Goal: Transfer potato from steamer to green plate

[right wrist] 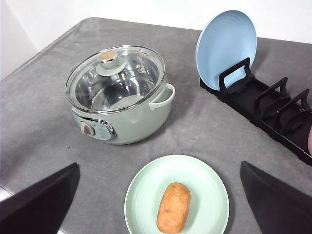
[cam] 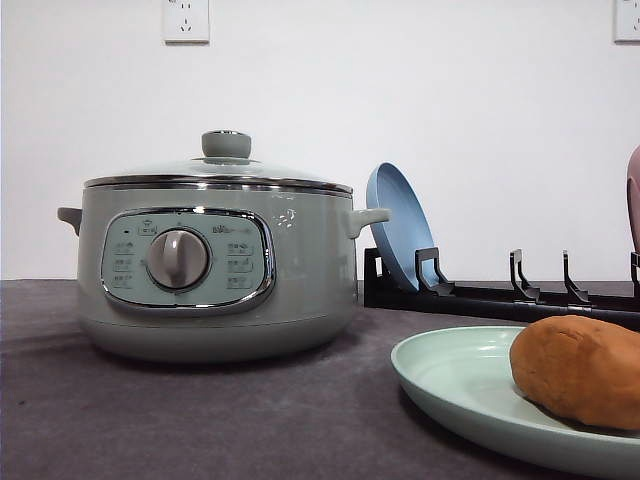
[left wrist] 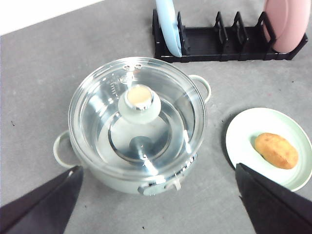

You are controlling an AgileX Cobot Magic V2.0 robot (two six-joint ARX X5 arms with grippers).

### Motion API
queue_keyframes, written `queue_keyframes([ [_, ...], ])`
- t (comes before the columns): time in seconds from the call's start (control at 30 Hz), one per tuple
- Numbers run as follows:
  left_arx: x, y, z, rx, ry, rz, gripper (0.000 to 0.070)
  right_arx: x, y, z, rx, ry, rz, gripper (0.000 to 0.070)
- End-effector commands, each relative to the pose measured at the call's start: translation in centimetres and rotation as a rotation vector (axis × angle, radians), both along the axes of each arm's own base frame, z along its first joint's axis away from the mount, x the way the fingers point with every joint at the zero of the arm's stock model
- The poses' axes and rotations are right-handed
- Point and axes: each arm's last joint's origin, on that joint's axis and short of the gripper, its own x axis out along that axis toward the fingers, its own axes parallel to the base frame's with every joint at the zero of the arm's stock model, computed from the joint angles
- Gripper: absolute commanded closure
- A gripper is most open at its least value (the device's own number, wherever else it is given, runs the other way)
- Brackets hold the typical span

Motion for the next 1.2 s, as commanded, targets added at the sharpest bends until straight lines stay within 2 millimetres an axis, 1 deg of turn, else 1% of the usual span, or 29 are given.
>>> queue_keyframes([
  [0.0, -1.1, 0.4, -0.6, -0.014, -0.039, -0.015, 0.0064, 0.0, 0.0, 0.4, 0.017, -0.01, 0.001, 0.0035],
  [0.23, -5.1, 2.6, -4.5, -0.095, -0.168, -0.016, 0.0064, 0.0, 0.0, 0.4, 0.017, -0.01, 0.001, 0.0035],
  [0.4, -6.8, 3.5, -6.6, -0.173, -0.212, 0.012, 0.0064, 0.0, 0.0, 0.4, 0.016, -0.01, 0.001, 0.0035],
  [0.5, -7.3, 3.7, -7.1, -0.194, -0.201, 0.025, 0.0064, 0.0, 0.0, 0.4, 0.016, -0.01, 0.001, 0.0035],
  [0.73, -7.3, 3.7, -7.0, -0.222, -0.198, 0.039, 0.0064, 0.0, 0.0, 0.4, 0.017, -0.009, 0.0, 0.0035],
  [0.77, -7.3, 3.7, -7.0, -0.222, -0.198, 0.039, 0.0065, 0.0, 0.0, 0.4, 0.016, -0.009, 0.0, 0.0036],
  [0.8, -7.3, 3.7, -7.0, -0.222, -0.198, 0.039, 0.0082, 0.0, 0.0, 0.4, 0.017, -0.009, 0.0, 0.0037],
  [0.83, -7.3, 3.7, -7.0, -0.221, -0.198, 0.039, 0.0164, 0.0, 0.0, 0.4, 0.017, -0.009, 0.0, 0.0059],
  [0.87, -7.3, 3.7, -7.0, -0.218, -0.197, 0.038, 0.0363, 0.0, 0.0, 0.4, 0.017, -0.008, 0.001, 0.0183],
  [0.9, -7.3, 3.8, -7.1, -0.211, -0.196, 0.035, 0.0609, 0.0, 0.0, 0.4, 0.016, -0.006, 0.003, 0.042],
  [0.93, -7.3, 3.8, -7.1, -0.206, -0.195, 0.032, 0.0675, 0.0, 0.0, 0.3, 0.014, -0.004, 0.004, 0.0643],
  [0.97, -7.3, 3.8, -7.1, -0.204, -0.196, 0.032, 0.0686, 0.0, 0.0, 0.3, 0.013, -0.002, 0.003, 0.0682],
  [1.0, -7.3, 3.8, -7.1, -0.204, -0.196, 0.032, 0.07, 0.0, 0.0, 0.3, 0.013, -0.003, 0.003, 0.0676],
  [1.17, -7.4, 3.8, -7.1, -0.21, -0.199, 0.033, 0.07, 0.0, 0.0, 0.3, 0.014, -0.003, 0.003, 0.0678],
])
